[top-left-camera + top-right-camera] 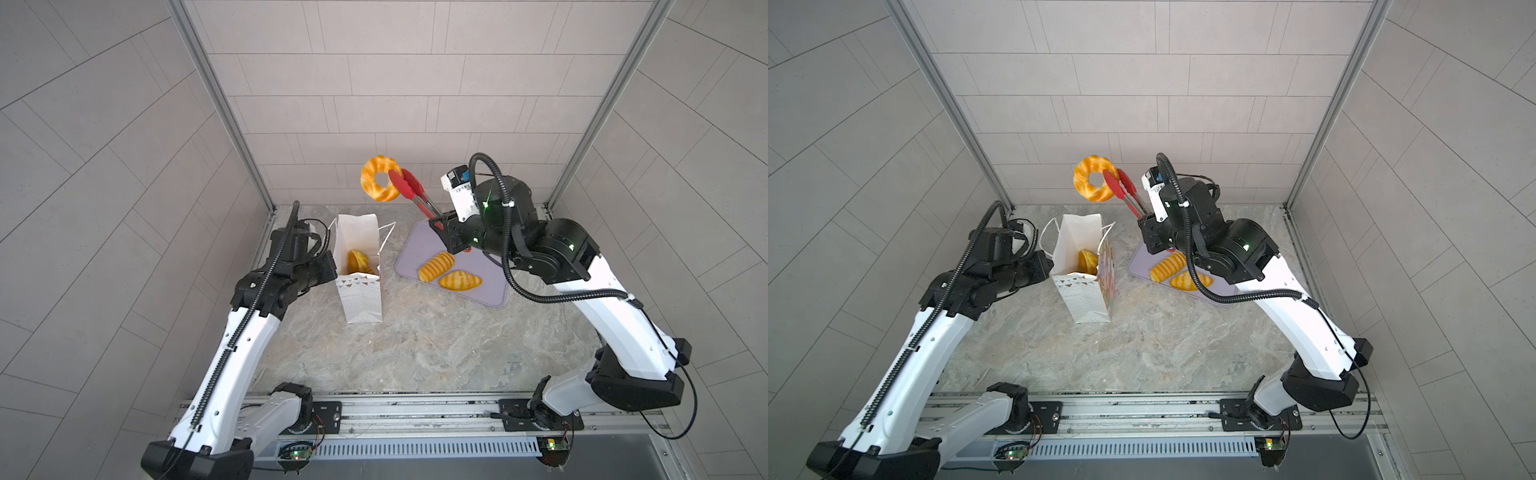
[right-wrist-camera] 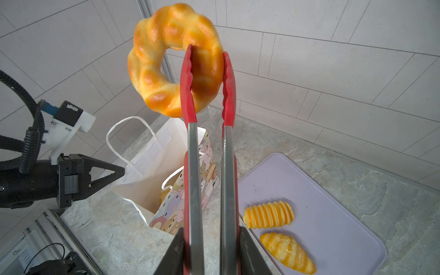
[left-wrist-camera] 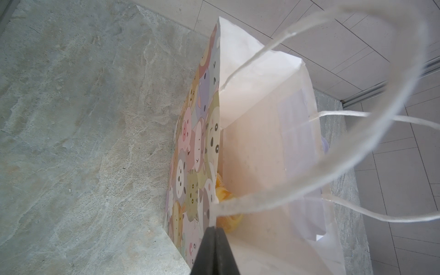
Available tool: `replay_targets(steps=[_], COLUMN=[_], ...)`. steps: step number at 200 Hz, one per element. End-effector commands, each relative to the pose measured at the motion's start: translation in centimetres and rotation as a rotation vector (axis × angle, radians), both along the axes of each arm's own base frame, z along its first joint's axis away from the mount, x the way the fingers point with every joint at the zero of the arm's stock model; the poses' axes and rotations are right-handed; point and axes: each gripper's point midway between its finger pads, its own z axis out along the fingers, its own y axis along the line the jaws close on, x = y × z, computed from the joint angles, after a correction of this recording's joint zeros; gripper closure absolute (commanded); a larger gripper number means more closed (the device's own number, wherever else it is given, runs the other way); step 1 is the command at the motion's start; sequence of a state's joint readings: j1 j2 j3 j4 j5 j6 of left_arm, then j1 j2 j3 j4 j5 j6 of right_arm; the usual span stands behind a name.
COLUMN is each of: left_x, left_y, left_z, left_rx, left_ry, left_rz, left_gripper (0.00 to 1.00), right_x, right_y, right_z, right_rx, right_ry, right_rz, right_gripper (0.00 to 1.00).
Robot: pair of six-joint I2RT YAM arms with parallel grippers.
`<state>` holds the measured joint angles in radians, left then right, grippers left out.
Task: Place the fake bread into the paper bag
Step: 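Carry the ring bun with the tongs over the bag mouth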
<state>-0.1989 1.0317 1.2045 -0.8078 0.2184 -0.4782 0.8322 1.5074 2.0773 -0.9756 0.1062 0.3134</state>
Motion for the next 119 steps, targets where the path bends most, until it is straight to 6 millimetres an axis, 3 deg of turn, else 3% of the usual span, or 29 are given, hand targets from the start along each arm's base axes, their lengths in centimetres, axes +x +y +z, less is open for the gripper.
replay_targets(steps=[1,48,119], left_x=[-0.4,-0.5,-0.5], left_y=[0.2,0.2,0.2], left_z=[0.9,0.8,0.6], left_rx=[0.002,0.003,0.000], left_ry=[-0.026,-0.026,-0.024], left_rz=[0.005,0.006,0.007], left_gripper=[0.93,0.93,0.93], right_x=[-0.2,-0.7,-0.5], right_y=[0.4,2.8,4.1], right_z=[1.4,0.4,-2.1], right_rx=[-0.015,-0.084,-0.153], right_ry=[-0.058,-0.061,-0.015], right_rz=[-0.007,0.028,0.036], right_gripper=[0.67,0.67,0.68])
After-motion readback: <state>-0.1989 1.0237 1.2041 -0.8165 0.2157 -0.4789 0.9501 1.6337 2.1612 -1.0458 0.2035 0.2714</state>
